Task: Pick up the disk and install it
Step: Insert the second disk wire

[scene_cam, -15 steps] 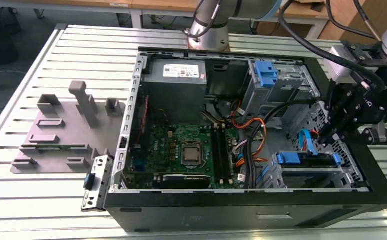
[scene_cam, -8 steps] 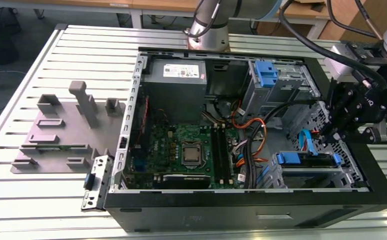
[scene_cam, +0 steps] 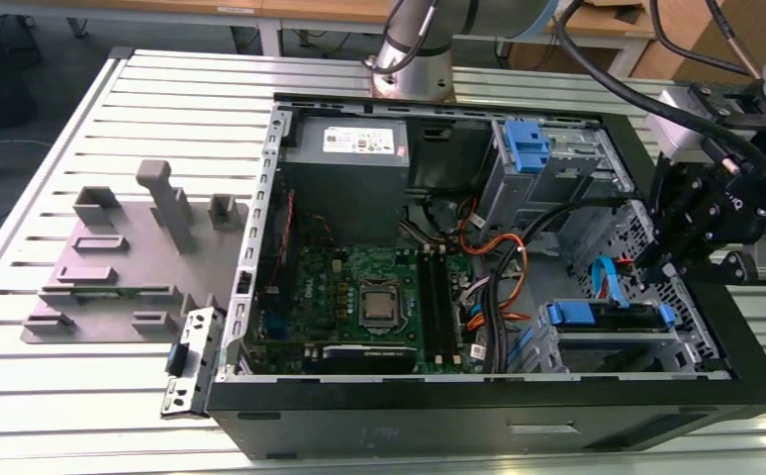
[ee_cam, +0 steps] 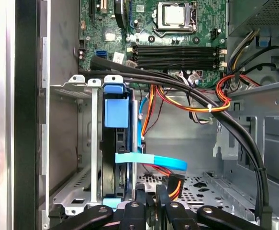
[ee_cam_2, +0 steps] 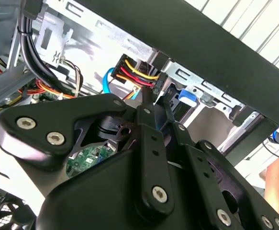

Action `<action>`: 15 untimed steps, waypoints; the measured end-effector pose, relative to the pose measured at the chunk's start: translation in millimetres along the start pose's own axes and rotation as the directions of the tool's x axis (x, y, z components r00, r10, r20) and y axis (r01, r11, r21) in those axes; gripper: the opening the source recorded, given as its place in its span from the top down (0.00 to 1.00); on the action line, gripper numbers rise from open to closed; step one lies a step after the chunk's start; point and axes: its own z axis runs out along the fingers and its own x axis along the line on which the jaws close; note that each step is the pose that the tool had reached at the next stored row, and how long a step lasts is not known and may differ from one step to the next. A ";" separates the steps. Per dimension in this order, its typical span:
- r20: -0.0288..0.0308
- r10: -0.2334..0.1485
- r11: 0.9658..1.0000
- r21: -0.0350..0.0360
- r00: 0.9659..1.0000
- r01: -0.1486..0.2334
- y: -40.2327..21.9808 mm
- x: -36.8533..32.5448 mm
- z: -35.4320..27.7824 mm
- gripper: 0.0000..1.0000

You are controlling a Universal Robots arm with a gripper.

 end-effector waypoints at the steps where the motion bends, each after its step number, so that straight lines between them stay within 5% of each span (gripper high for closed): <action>1: 0.000 0.000 1.000 0.000 1.000 0.000 -1.1 0.0 0.0 0.76; 15: -0.007 0.002 1.000 0.000 1.000 -0.002 -13.7 -0.3 0.4 0.76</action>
